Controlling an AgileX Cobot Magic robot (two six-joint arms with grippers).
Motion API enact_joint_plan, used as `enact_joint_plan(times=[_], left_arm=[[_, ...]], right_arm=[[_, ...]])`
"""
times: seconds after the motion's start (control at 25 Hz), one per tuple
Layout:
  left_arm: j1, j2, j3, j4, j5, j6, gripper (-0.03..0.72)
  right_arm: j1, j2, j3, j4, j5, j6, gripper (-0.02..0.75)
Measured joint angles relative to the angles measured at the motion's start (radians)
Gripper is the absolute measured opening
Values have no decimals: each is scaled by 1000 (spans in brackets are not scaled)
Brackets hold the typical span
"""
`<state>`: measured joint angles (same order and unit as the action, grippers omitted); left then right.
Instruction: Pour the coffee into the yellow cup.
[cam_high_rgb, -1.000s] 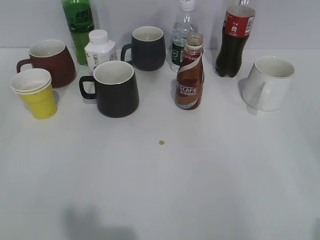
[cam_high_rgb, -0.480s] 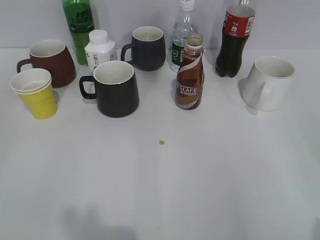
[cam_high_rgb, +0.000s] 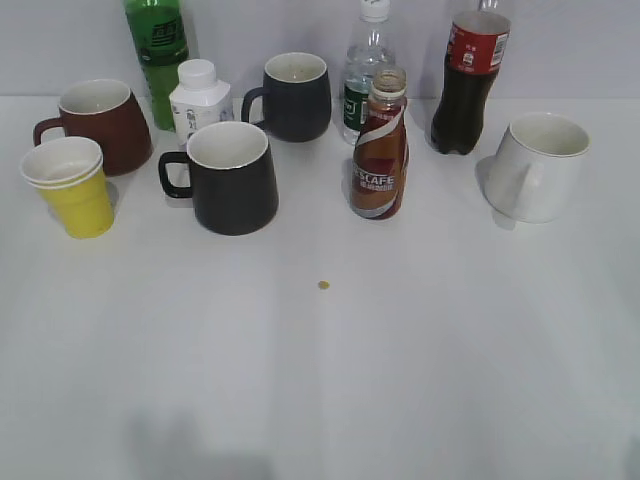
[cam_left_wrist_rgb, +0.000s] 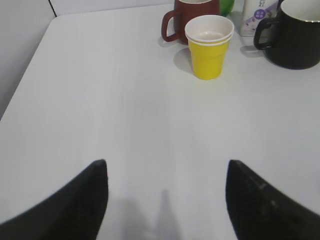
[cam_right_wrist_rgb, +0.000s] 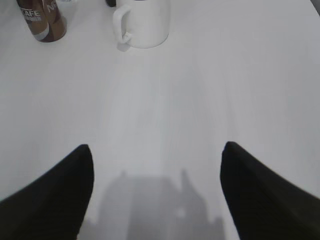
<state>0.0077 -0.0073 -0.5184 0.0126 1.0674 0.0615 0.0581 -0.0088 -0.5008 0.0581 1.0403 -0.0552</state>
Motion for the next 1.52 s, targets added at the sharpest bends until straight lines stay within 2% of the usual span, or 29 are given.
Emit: enact_joint_plan(times=[0.68, 0.88, 1.0, 1.24, 1.52], left_arm=[[0, 0, 0, -4, 0, 0, 559], [-29, 8, -9, -77, -15, 0, 559], [-48, 53, -21, -67, -129, 0, 559], [-55, 187, 6, -52, -502, 0, 559], [-55, 448, 112, -99, -937, 0, 559]], right_arm=[[0, 0, 0, 0, 0, 0, 588], [0, 0, 0, 0, 0, 0, 588], [0, 0, -1, 0, -6, 0, 588], [0, 86, -13, 0, -35, 1, 588], [9, 230, -18, 34, -405, 0, 588]])
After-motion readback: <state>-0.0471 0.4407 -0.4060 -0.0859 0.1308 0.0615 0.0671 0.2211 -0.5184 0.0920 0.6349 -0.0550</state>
